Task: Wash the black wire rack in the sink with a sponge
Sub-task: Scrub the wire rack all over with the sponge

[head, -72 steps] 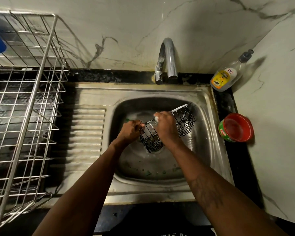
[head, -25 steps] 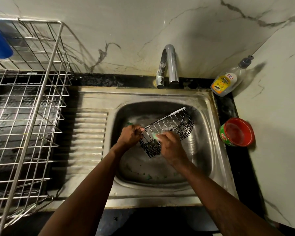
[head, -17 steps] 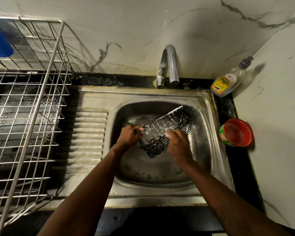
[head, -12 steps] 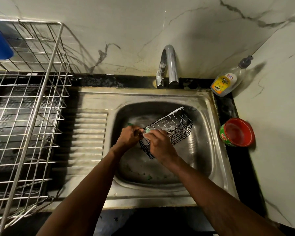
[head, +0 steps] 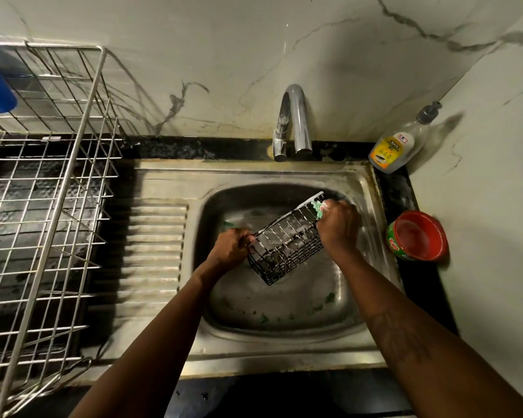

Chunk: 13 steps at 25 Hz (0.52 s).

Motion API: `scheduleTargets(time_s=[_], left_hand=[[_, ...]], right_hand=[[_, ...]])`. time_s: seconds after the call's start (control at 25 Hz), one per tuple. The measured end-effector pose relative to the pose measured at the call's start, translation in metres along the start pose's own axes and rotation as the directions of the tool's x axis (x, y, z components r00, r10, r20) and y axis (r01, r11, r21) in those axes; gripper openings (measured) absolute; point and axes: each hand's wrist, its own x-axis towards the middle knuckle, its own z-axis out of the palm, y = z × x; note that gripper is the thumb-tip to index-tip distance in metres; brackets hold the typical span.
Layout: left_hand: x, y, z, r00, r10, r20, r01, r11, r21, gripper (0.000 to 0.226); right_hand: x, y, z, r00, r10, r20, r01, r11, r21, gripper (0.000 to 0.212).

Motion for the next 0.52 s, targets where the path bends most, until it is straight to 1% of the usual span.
scheduleTargets(time_s=[0.08,0.16,0.24,0.28,0.36,0.52], left_hand=[[0.0,0.002,0.002,0.999,0.025,0.021,-0.025,1.0,0.0,0.016],[0.0,0.001,0.002,0.999,0.028,0.032,-0.028,0.999,-0.02,0.016],[-0.001,0.002,0.003,0.999,0.033,0.011,-0.033,0.999,-0.034,0.018],[-0.001,0.004,0.003,0.999,0.036,-0.021,-0.037,0.999,-0.035,0.019],[0.0,0.005,0.003,0.999,0.026,-0.048,-0.028,0.999,-0.031,0.021],[0.008,0.024,0.009,0.999,0.053,-0.004,-0.053,0.999,0.013,0.022]], right_hand=[[-0.001,-0.005,-0.004,0.995,0.102,0.013,-0.102,0.995,-0.017,0.036],[0.001,-0.005,-0.005,0.981,0.176,0.08,-0.178,0.984,0.027,0.044],[0.003,-0.005,-0.009,0.971,0.211,0.111,-0.22,0.973,0.069,0.04],[0.004,-0.005,-0.011,0.971,0.217,0.103,-0.228,0.968,0.108,0.037],[0.004,-0.007,-0.021,0.977,0.202,0.062,-0.21,0.958,0.196,0.033],[0.004,-0.025,-0.048,0.993,0.12,-0.021,-0.11,0.956,0.273,0.028]])
